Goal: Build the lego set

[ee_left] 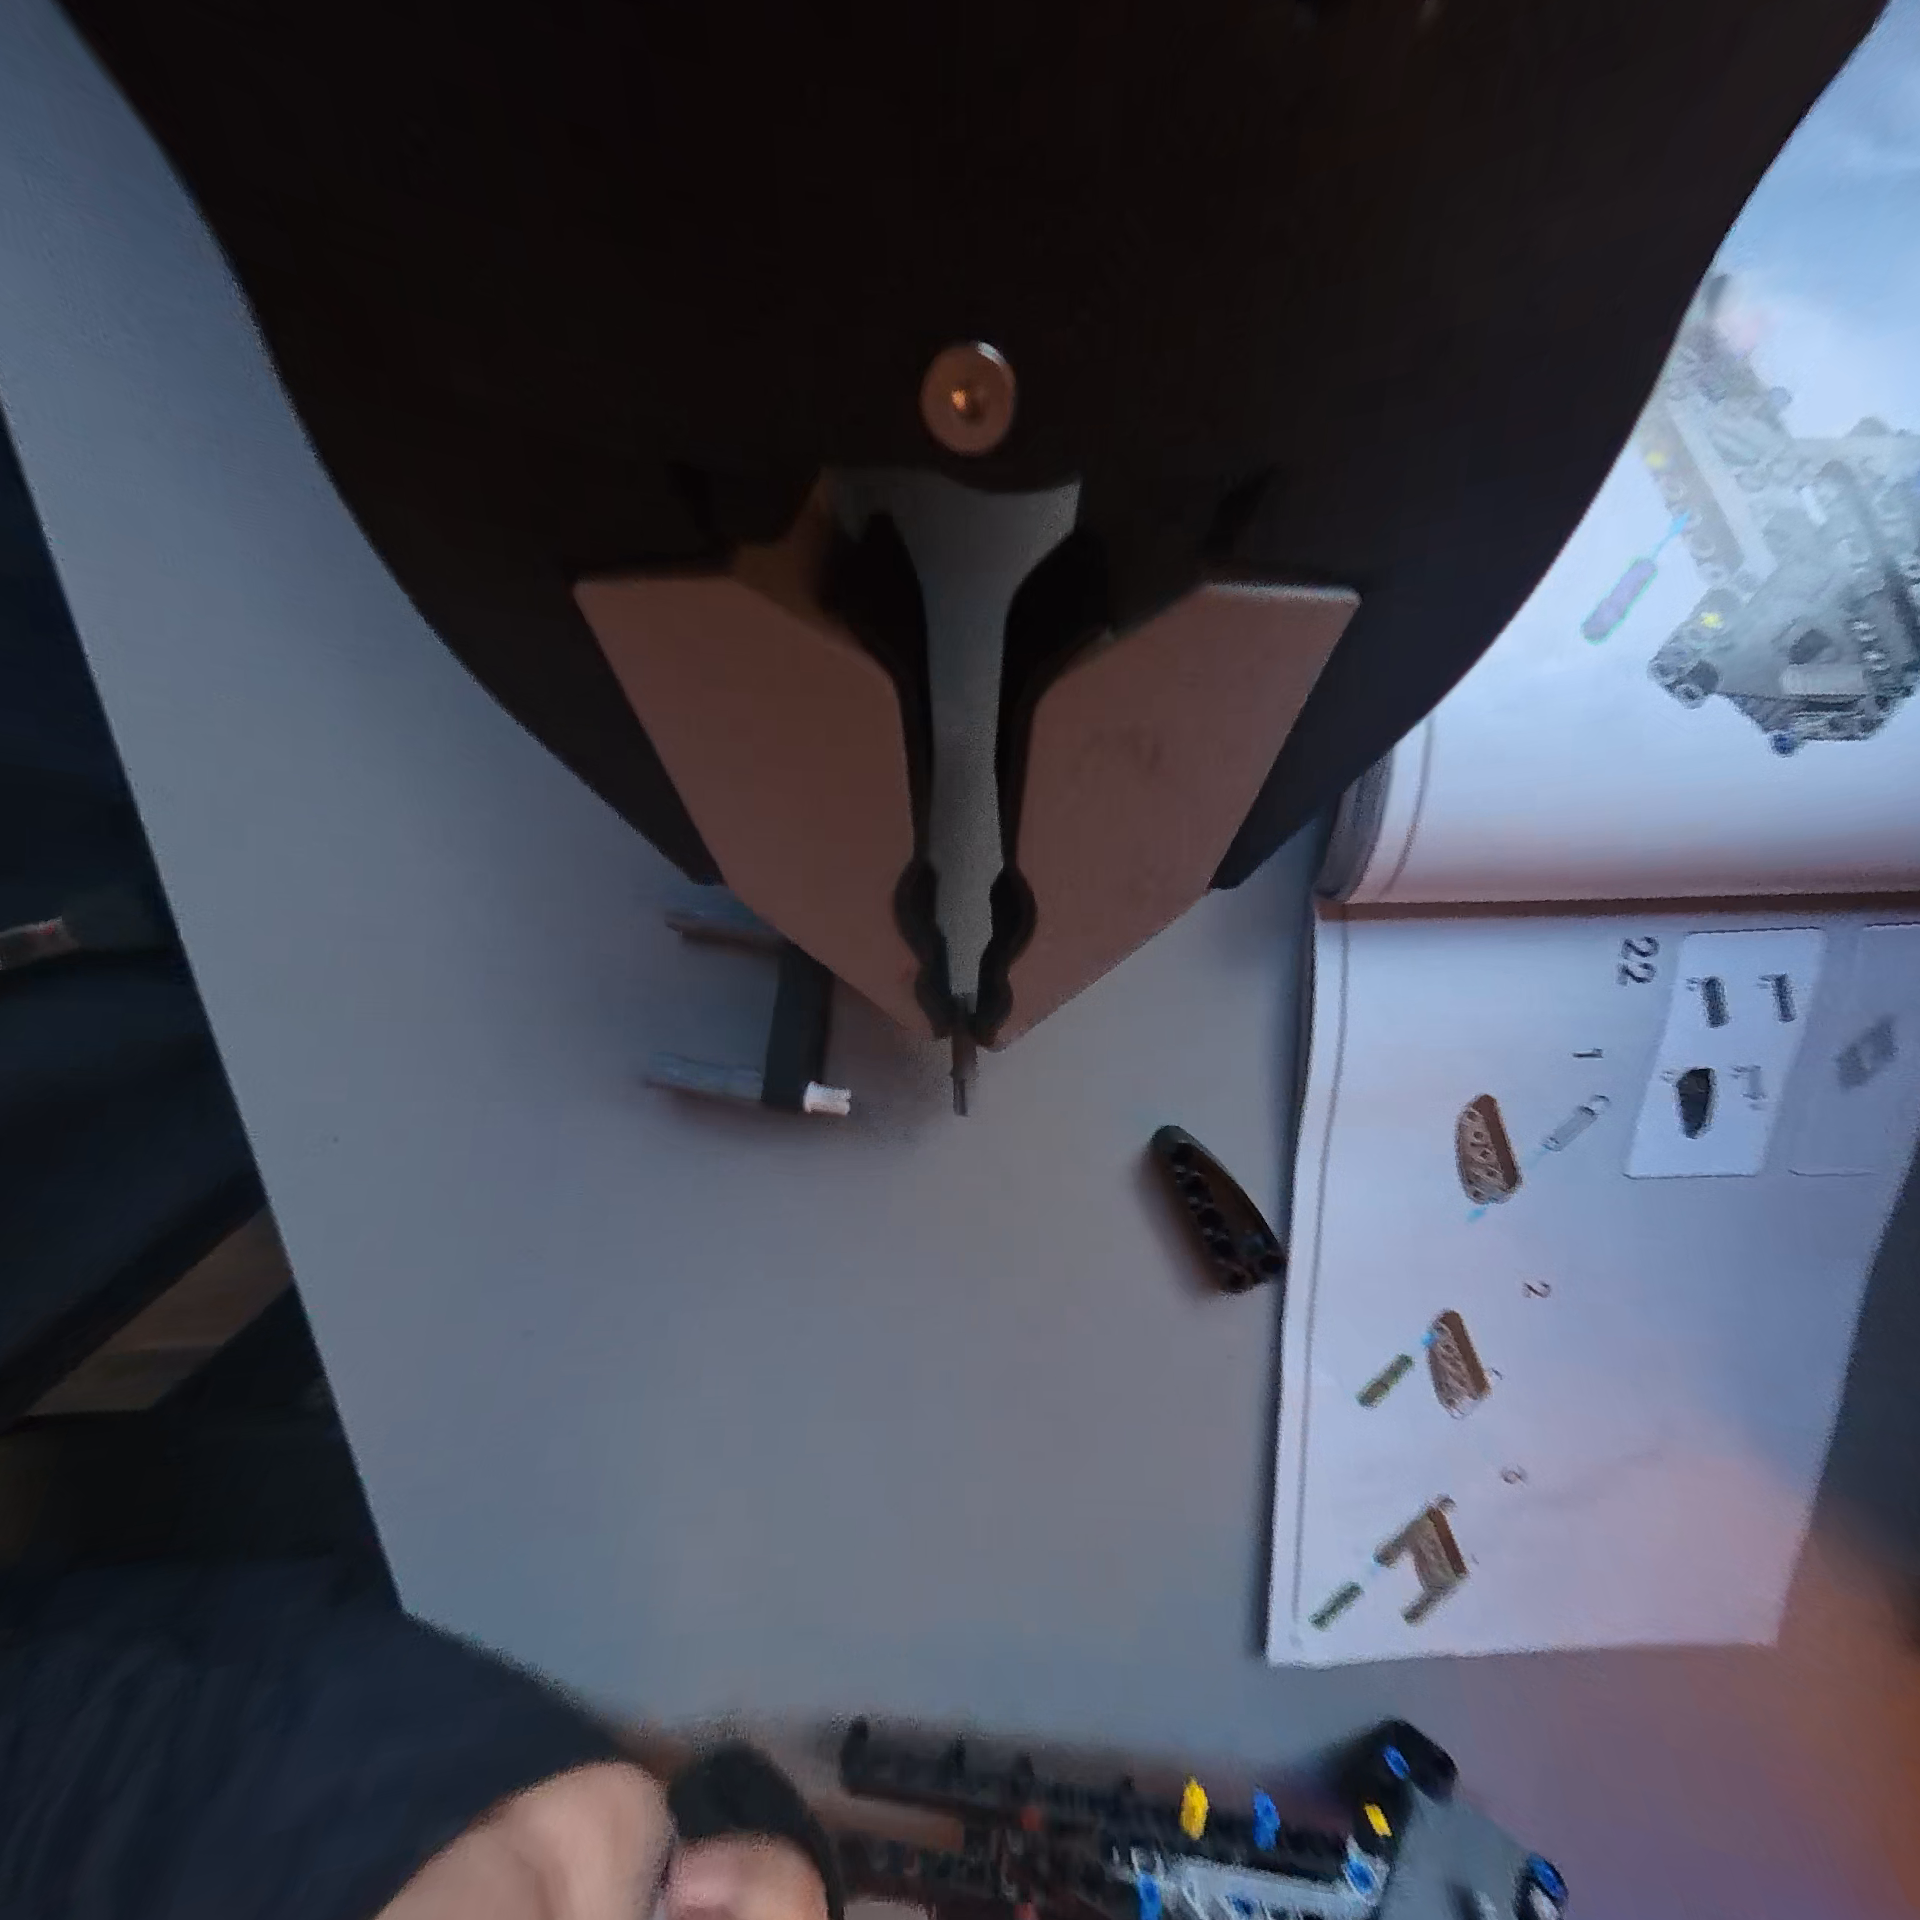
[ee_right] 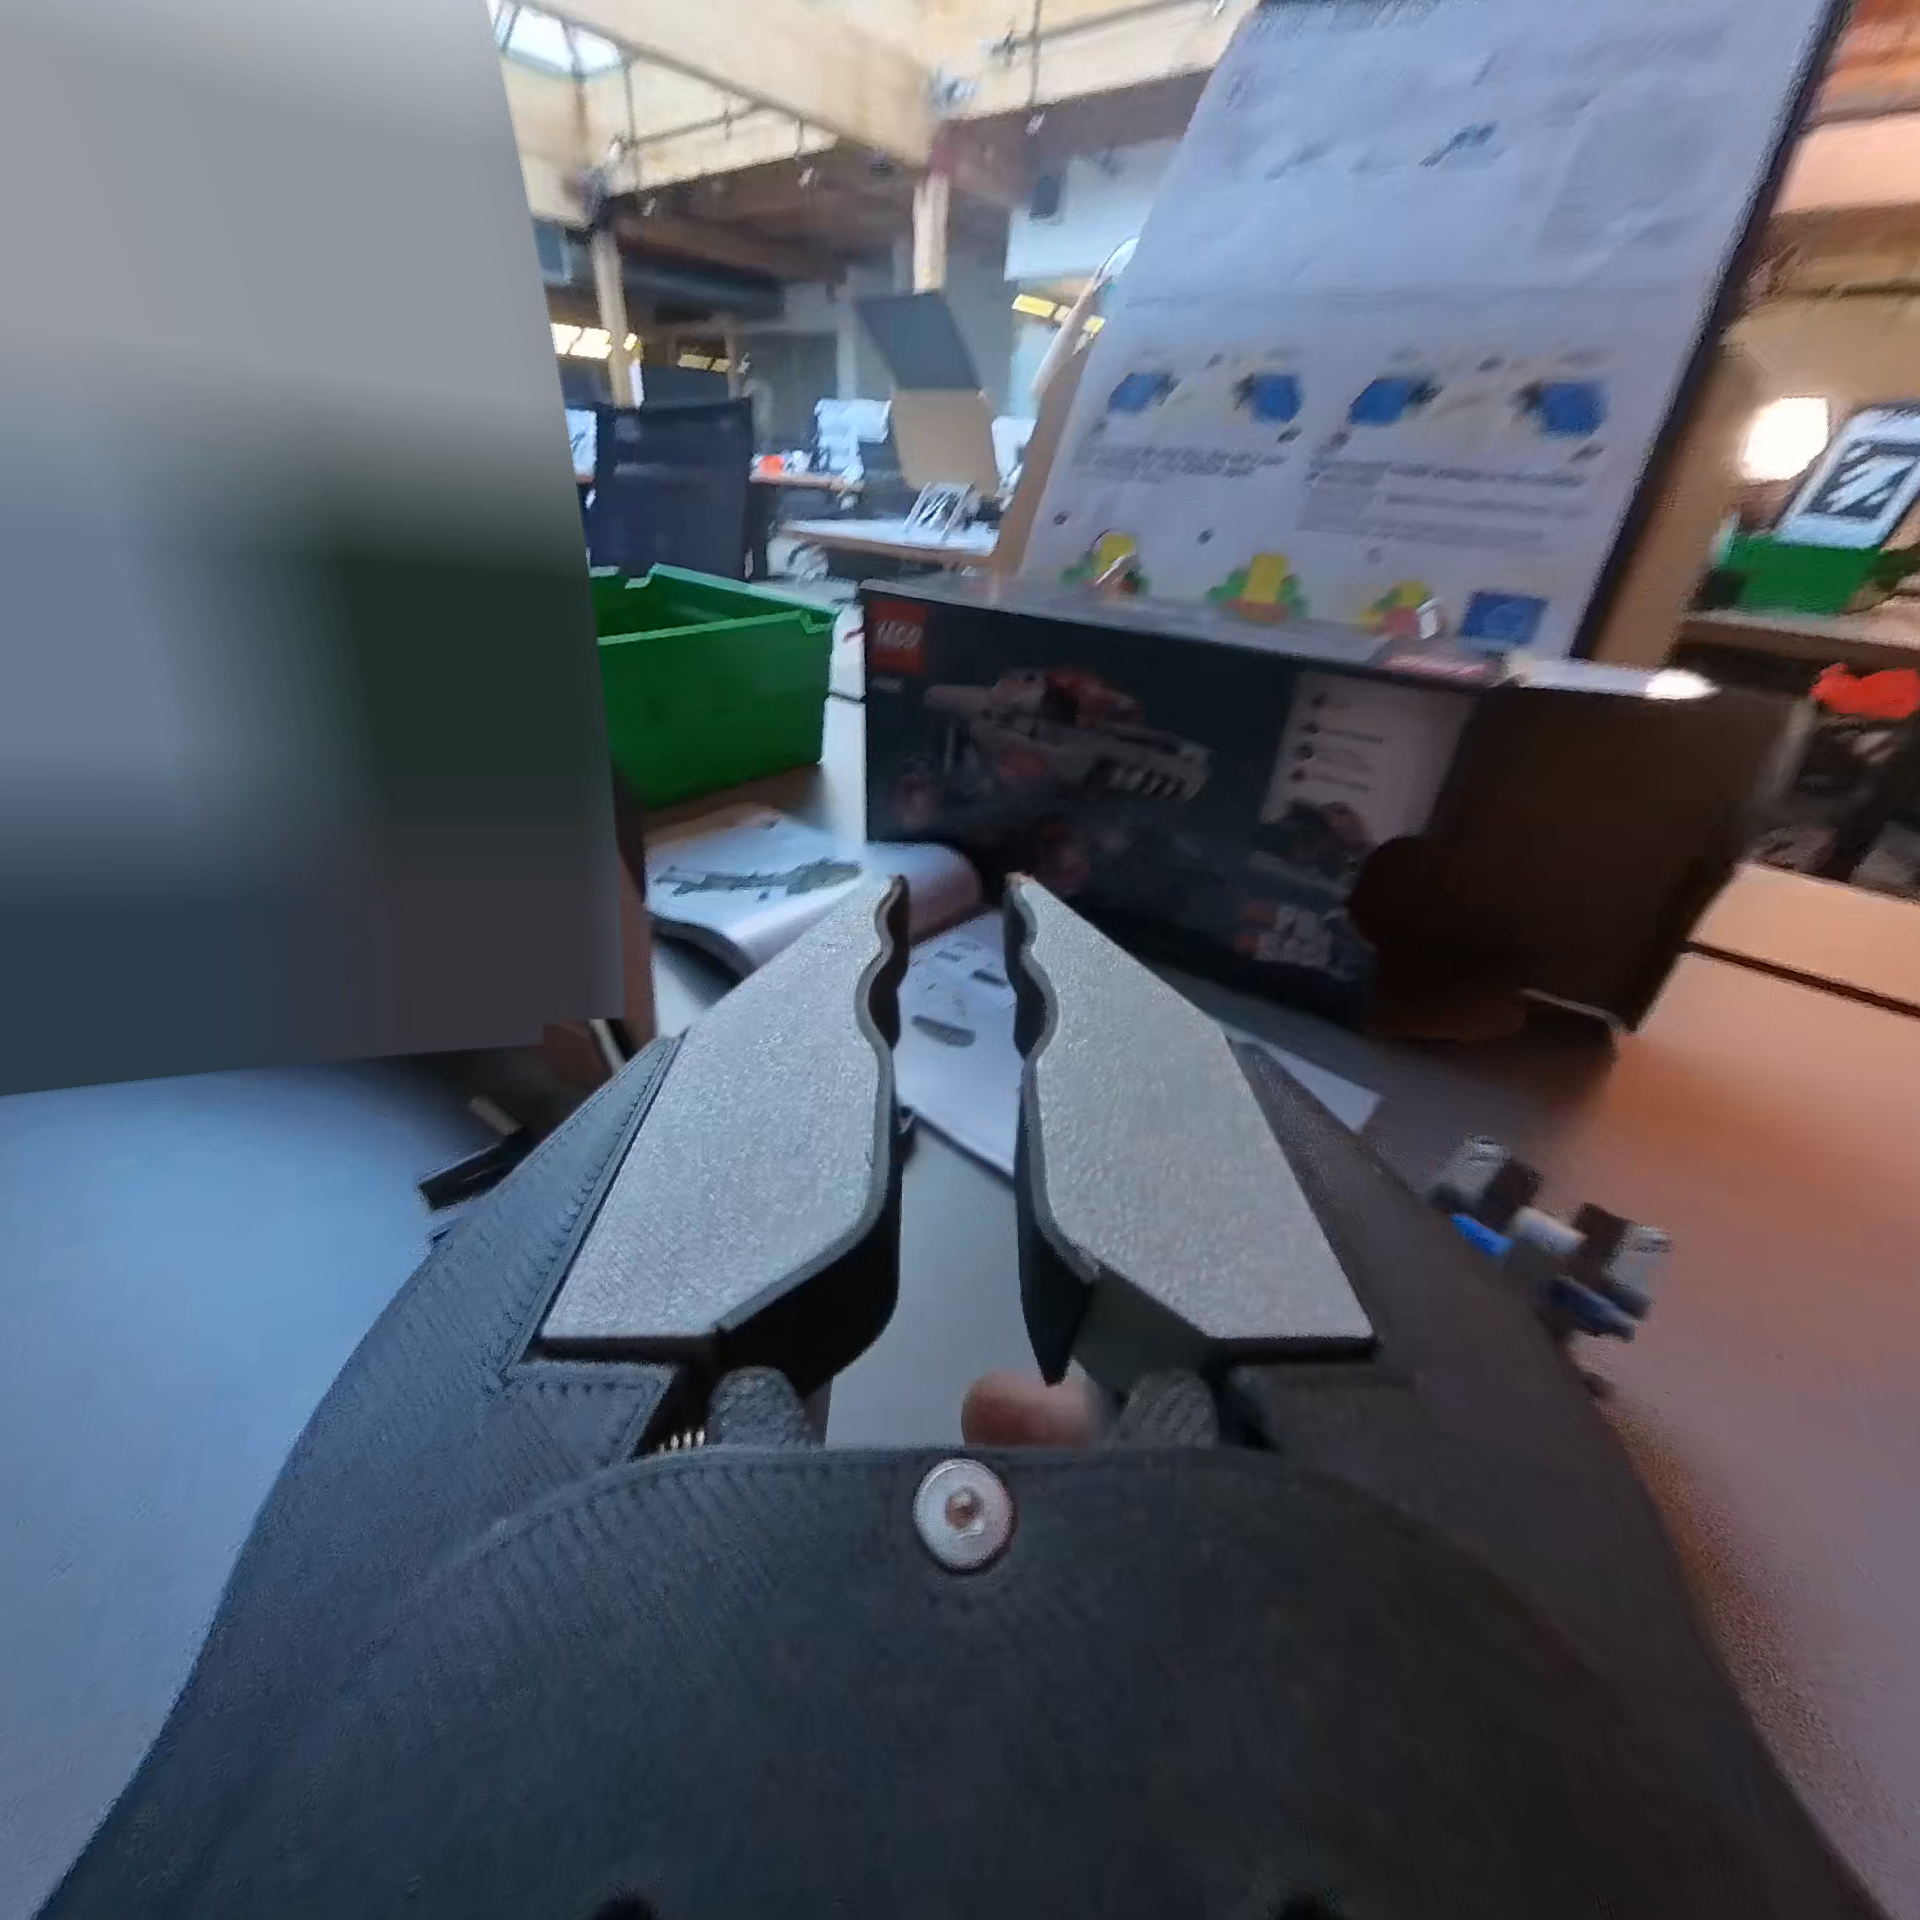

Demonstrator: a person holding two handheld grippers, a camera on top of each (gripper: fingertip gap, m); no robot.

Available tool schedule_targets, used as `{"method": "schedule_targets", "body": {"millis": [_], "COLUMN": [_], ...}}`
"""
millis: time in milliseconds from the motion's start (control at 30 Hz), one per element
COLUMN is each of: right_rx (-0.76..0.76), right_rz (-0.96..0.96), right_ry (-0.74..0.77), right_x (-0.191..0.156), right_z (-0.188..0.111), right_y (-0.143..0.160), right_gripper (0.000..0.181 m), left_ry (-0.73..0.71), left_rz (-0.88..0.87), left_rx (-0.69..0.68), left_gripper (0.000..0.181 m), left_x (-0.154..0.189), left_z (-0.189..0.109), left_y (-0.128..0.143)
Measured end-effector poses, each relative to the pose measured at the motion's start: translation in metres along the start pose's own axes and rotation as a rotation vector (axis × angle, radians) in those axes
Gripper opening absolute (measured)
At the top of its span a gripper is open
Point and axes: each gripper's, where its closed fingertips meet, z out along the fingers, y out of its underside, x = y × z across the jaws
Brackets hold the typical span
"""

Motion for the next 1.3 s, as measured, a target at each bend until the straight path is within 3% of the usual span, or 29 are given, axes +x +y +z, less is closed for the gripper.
{"method": "schedule_targets", "body": {"millis": [200, 300, 433, 567, 767, 1300], "right_rx": [-0.148, -0.136, -0.082, 0.007, 0.009, -0.143], "right_rz": [0.079, 0.204, 0.364, 0.463, 0.410, 0.387], "right_ry": [-0.225, -0.294, -0.280, -0.326, -0.300, -0.312], "right_x": [-0.056, -0.077, -0.082, -0.096, -0.102, -0.101], "right_z": [0.011, 0.012, 0.014, 0.010, 0.011, 0.023], "right_y": [0.028, 0.028, 0.020, 0.006, 0.008, 0.027], "right_gripper": [0.013, 0.013, 0.010, 0.009, 0.001, 0.000], "left_ry": [-0.044, -0.040, -0.012, 0.021, 0.028, 0.062], "left_rz": [0.041, 0.035, -0.003, -0.026, -0.022, -0.117], "left_rx": [0.298, 0.443, 0.552, 0.553, 0.517, 0.442], "left_gripper": [0.001, 0.001, 0.001, 0.001, 0.001, 0.003], "left_x": [0.005, 0.011, 0.020, 0.031, 0.040, 0.036], "left_z": [-0.032, -0.049, -0.058, -0.052, -0.040, -0.021], "left_y": [-0.050, -0.071, -0.085, -0.086, -0.082, -0.070]}}
